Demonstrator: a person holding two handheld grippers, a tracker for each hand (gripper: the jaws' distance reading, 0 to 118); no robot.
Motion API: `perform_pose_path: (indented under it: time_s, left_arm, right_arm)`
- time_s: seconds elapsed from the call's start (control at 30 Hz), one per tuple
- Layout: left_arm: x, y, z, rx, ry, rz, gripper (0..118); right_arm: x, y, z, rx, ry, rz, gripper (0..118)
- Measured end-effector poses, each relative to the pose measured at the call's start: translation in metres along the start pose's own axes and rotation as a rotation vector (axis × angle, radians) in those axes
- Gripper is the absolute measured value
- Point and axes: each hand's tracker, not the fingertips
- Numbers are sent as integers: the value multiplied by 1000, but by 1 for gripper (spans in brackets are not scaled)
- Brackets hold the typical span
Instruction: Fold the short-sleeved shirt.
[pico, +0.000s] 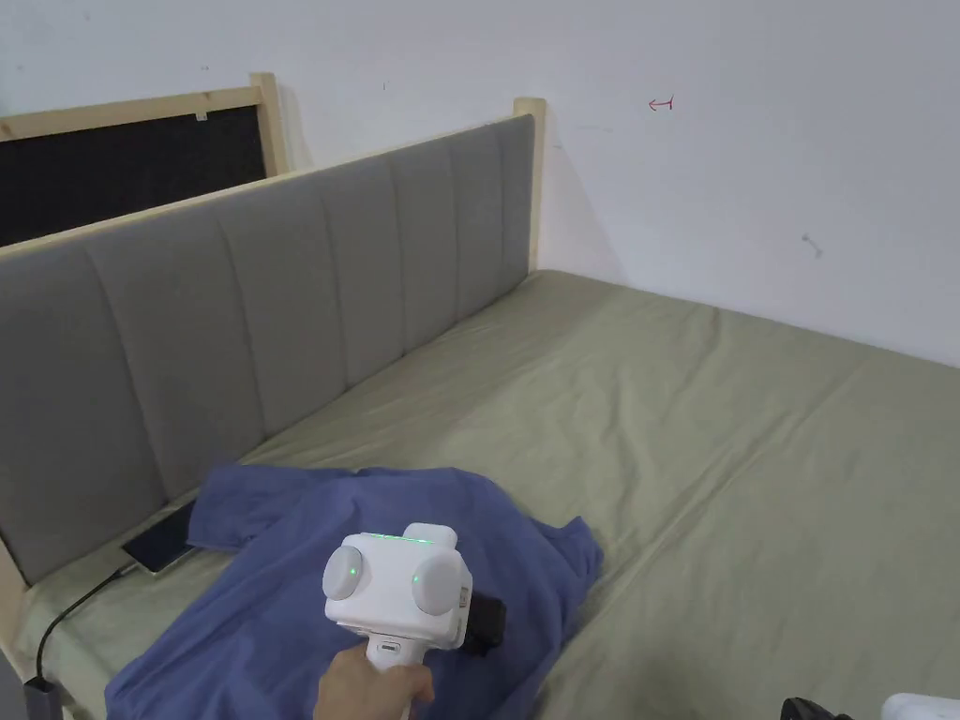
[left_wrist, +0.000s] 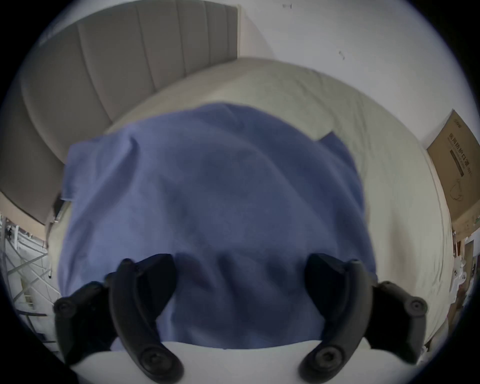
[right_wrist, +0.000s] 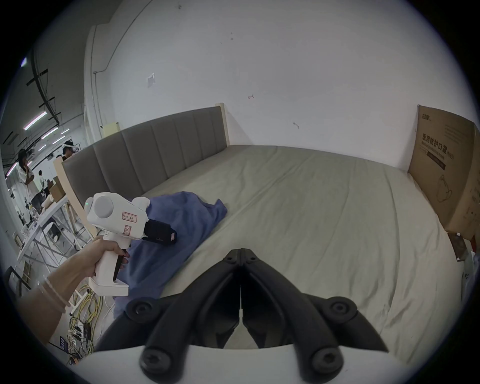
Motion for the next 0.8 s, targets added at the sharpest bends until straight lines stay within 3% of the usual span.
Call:
perform_pose_path:
  time_s: [0.07,0.1,0.13,0.17,0.2,0.23,0.27,0.47,0.6,0.67,0.7,0.77,0.8]
  left_arm:
    - [7,-7,-22,-91,6,-29,97]
    - [11,-9,-22,5,25,-49,96]
    - [10,-7,-9,-25,23,-34,96]
    - [7,-5,-2,-26,19,-16,87]
    - [6,-4,2,-6,13,14,72]
    - [5,-3,4,8,29,25,46]
    - [0,2,4,10,53,52,1]
    - [-1,5,20,-13,5,72,1]
    - [4,13,48,47,-237,191,1]
    - [7,18,64,60,-232,172,1]
    - [2,12,36,77,-224,145,1]
    - [6,15,35,109,-317,107,1]
    - [61,27,65,111,-410,71,1]
  right_arm:
    - [5,-3,-7,-24,-10,-13,0]
    - [7,-5,-9,-40,-14,-21,0]
    - [9,-7,-11,-49,-13,-28,0]
    - [12,-10,-12,-52,-14,-36,0]
    - [13,-12,-12,-59,-18,-45,0]
    - [15,-14,-13,-68,-20,-56,0]
    - [17,-16,-14,-75,-20,-70,0]
    - [28,-20,-5,-79,-39,-99,0]
    - [45,-16,5,-55,-66,-161,0]
    - [54,-14,13,-36,-93,-190,0]
    - [59,-13,18,-20,-114,-203,0]
    - [69,-9,29,-8,-136,-230,0]
    - [75,-7,37,8,-144,-244,0]
